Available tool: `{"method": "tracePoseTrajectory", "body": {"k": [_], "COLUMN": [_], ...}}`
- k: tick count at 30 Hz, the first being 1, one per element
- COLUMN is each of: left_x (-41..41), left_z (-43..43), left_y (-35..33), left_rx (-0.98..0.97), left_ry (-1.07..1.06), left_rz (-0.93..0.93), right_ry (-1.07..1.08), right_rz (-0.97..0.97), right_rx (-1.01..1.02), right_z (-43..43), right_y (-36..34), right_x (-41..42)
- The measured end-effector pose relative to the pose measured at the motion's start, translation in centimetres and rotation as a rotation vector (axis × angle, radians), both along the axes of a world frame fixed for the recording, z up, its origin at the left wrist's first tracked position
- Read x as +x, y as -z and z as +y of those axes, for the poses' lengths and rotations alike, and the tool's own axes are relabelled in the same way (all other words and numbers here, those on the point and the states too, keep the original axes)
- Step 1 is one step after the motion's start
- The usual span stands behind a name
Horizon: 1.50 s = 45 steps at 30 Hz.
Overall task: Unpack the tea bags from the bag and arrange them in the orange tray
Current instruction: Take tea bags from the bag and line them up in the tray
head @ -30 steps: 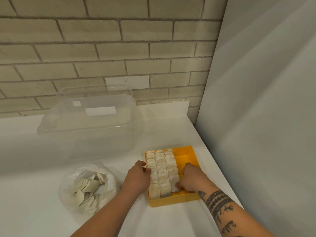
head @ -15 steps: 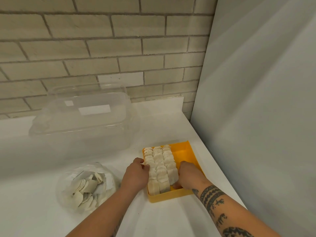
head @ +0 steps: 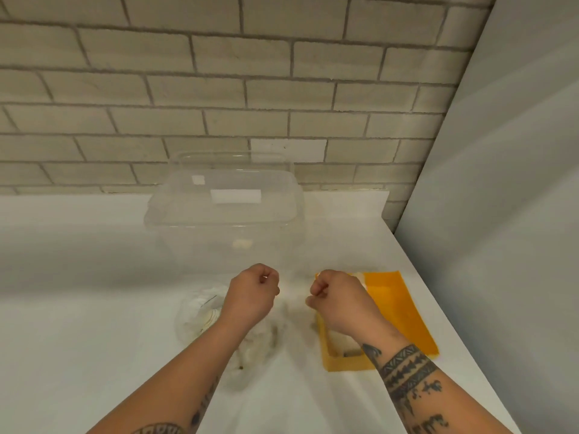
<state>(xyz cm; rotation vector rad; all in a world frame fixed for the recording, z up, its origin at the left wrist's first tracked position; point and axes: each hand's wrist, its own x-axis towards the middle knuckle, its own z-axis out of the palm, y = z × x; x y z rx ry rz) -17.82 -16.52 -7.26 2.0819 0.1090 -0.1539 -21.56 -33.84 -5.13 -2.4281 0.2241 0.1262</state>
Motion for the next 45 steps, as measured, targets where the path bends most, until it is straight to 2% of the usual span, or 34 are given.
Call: {"method": "tracePoseTrajectory", "body": {"k": [6,10,16,20,24,26,30,33,38,41,43,45], "left_x": [-0.3,-1.1,-2.2,-2.2,-1.2,-0.5,0.1,0.9,1.8,1.8,1.8,1.9], "left_z": [7.5,10.8,12.7,13.1,13.2,13.2,13.5,13.3,13.0,13.6,13.9,14.3], "left_y": [0.8,2.5,3.8,3.9,3.5,3.1,1.6,1.2,2.1,2.5,3.0,3.5], "left_rx": [-0.148,-0.302,-0.422,-0.386,-0.318,-0.285,-0.401,-0.436,-0.511,-0.531,-0.556,-0.574], "left_ry": [-0.148,-0.231,-0.336,-0.287,-0.160,0.001,0.452,0.570,0.445,0.292,0.155,0.047], "left_rz": [0.017,0.071,0.064,0.056,0.024,0.009,0.131,0.178,0.179,0.186,0.190,0.182], "right_ry": [-0.164,-0.282,-0.423,-0.419,-0.421,-0.455,-0.584,-0.600,-0.505,-0.260,-0.130,-0.166], "right_rz": [-0.020,-0.016,0.007,0.038,0.066,0.059,0.067,-0.008,-0.048,-0.107,-0.040,0.126], "right_rx": [0.102,0.018,-0.284,-0.224,-0.147,-0.152,-0.173,-0.147,-0.008,0.163,0.234,0.124], "right_z": [7.3,11.5,14.5,14.2,13.1,12.6,12.3,12.6,13.0,13.0,13.1,13.6], "right_y": [1.8,3.9,6.4,6.9,4.5,3.0,-0.6,-2.3,-2.3,-1.1,-0.1,1.6], "right_x": [0.6,1.2,2.8,2.1,2.7,3.4,4.7,6.0,7.2,6.9,6.2,5.4]}}
